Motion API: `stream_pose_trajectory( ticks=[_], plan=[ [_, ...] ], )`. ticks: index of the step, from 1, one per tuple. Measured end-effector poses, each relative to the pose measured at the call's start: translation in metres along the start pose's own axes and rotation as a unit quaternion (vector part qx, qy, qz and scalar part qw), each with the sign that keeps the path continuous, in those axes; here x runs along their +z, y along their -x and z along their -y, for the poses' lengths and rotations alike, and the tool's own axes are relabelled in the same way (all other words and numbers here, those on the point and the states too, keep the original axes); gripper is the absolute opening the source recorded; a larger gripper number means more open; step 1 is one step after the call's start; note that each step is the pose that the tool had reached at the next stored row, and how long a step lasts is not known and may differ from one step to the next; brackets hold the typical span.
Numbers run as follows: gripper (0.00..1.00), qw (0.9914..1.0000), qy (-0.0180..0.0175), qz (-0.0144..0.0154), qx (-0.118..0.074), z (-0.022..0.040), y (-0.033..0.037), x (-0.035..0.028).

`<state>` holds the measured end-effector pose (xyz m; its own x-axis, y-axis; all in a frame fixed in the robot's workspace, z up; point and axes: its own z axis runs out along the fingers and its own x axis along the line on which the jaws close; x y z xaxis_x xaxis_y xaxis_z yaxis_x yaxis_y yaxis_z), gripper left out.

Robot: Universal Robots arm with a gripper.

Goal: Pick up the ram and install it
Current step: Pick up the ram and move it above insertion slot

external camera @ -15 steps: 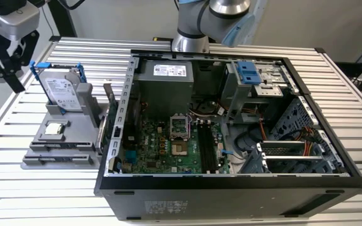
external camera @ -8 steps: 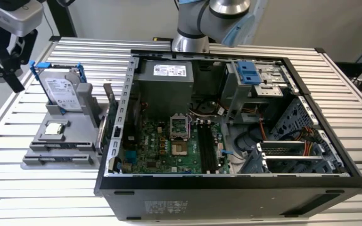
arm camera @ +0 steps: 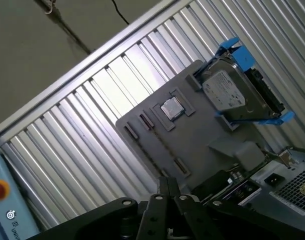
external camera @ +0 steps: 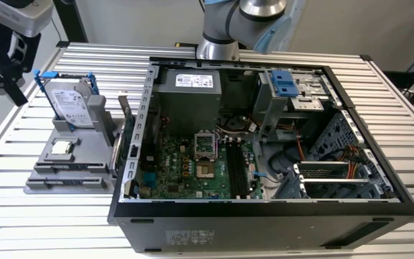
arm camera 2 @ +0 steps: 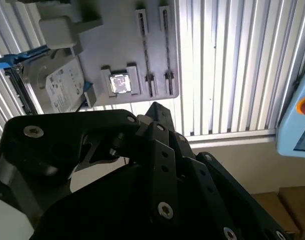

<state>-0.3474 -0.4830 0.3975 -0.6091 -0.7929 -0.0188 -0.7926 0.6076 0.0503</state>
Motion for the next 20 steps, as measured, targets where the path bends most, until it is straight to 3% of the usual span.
stream_pose_trajectory(
  ticks=[5,9,12,15,20],
  plan=[
    [0.0,0.99935,0.0007,-0.0018,-0.036,-0.0002,0.0002,0.0],
    [0.0,0.99772,0.0013,-0.0034,-0.067,-0.0002,0.0002,0.0],
    [0.0,0.99575,0.0016,-0.0045,-0.092,-0.0002,0.0002,0.0],
    [0.0,0.99359,-0.0006,-0.0041,-0.113,-0.0002,0.0002,-0.0002],
    [0.0,0.9895,-0.0119,0.0017,-0.144,-0.0002,0.0002,0.0]
  ],
)
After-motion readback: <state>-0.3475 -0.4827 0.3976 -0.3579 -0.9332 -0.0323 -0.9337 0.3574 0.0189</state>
